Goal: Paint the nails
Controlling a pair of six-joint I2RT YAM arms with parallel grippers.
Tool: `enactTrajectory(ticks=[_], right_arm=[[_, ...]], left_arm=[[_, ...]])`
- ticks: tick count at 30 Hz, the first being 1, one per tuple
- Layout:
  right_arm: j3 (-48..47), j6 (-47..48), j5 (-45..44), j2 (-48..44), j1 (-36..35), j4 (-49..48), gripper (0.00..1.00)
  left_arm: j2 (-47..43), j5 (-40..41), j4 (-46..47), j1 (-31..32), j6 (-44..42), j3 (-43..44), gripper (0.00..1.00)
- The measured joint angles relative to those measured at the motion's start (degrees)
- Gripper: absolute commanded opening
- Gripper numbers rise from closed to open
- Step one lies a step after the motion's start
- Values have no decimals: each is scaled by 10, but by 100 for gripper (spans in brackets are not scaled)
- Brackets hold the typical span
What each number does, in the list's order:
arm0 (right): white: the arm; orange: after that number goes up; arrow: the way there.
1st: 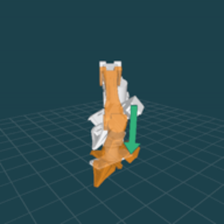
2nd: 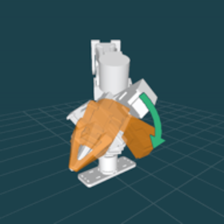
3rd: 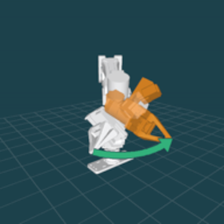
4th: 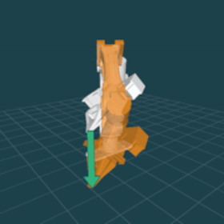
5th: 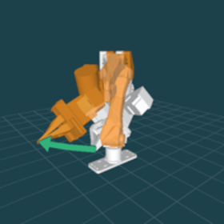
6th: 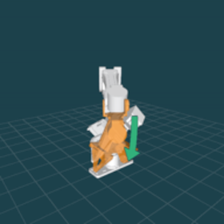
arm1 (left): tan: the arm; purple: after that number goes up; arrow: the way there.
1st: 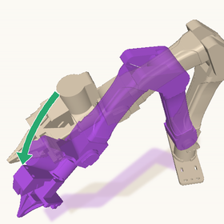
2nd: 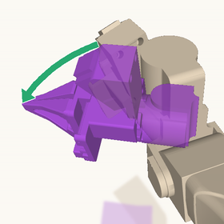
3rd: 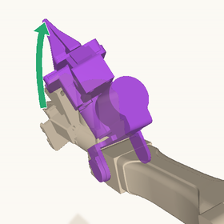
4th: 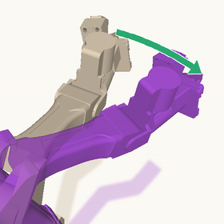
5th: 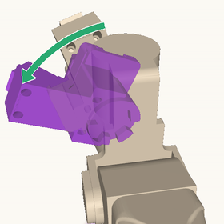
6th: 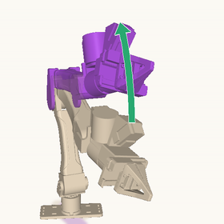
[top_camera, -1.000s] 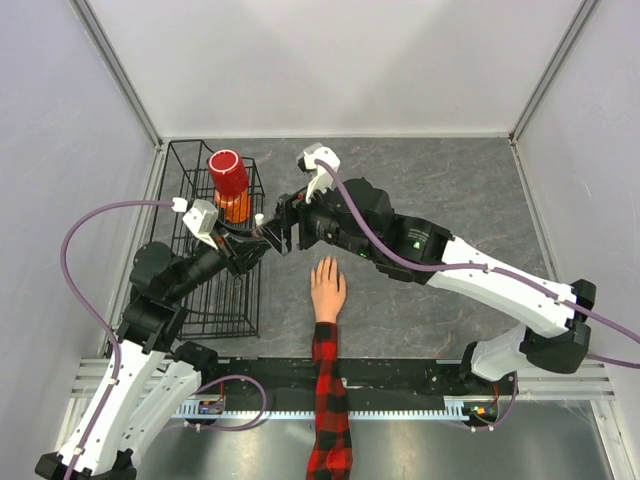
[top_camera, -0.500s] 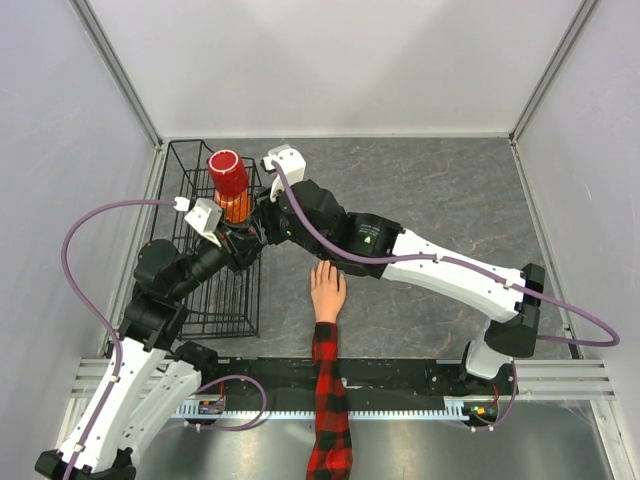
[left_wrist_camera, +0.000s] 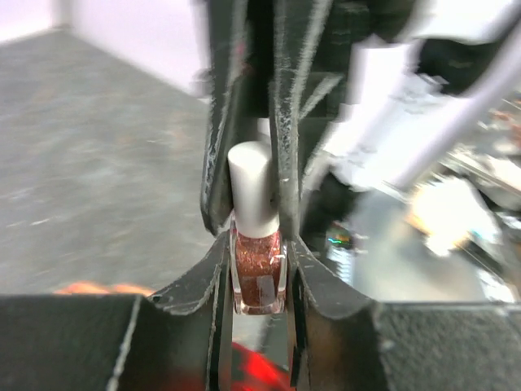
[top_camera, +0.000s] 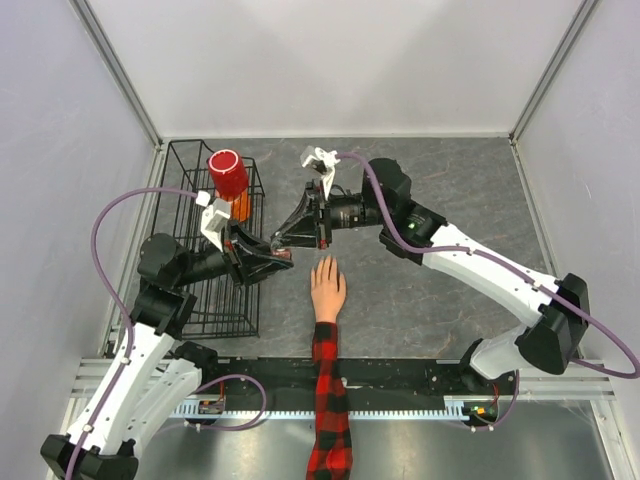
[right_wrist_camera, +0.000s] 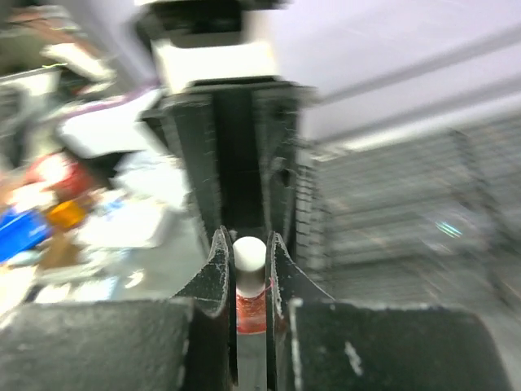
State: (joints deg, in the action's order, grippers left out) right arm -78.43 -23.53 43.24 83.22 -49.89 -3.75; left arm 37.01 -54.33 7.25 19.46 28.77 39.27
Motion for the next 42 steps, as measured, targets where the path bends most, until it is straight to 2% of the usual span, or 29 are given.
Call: enactTrajectory(ticks=[3,4,5,6,8,9,12,17,20,22,24,29,36,37,39,40,42], right_arm=[[42,-52,98,1,10,-124,0],[45,-53,113,1,12,-137,7],[43,-47,117,1,12,-132,17],[38,-37,117,0,12,-120,39],[21,-20,97,-3,11,-77,58],[10,-9,75,-4,10,-48,75],[-24,15,-9,-6,12,40,84],[-68,13,-138,-6,10,142,85],[-91,5,-248,-6,-10,190,83],[-107,0,-318,-4,-38,211,76],[-129,-3,-372,2,-72,226,65],[-212,-2,-517,50,-155,266,47],[-237,-2,-608,90,-178,294,47],[-237,-2,-614,94,-179,297,42],[-238,-3,-613,100,-179,300,23],[-239,-5,-611,102,-180,299,3],[-240,4,-616,103,-183,303,0]], left_arm=[[-6,-47,19,1,29,0,2],[-9,-53,18,3,30,2,2],[-10,-55,14,5,29,4,2],[-11,-54,2,6,22,9,2],[-9,-40,-36,7,-2,26,2],[-7,-30,-54,7,-18,37,2],[-5,18,-99,7,-65,64,2],[-4,116,-151,9,-127,73,2],[0,160,-173,9,-149,73,2],[2,186,-183,9,-158,73,2],[2,200,-184,9,-162,73,2],[-8,227,-184,9,-163,71,2],[-37,233,-183,9,-163,57,2],[-40,233,-183,9,-163,56,2],[-42,233,-183,9,-163,54,2],[-41,233,-184,9,-162,53,2],[-40,228,-184,9,-162,53,2]])
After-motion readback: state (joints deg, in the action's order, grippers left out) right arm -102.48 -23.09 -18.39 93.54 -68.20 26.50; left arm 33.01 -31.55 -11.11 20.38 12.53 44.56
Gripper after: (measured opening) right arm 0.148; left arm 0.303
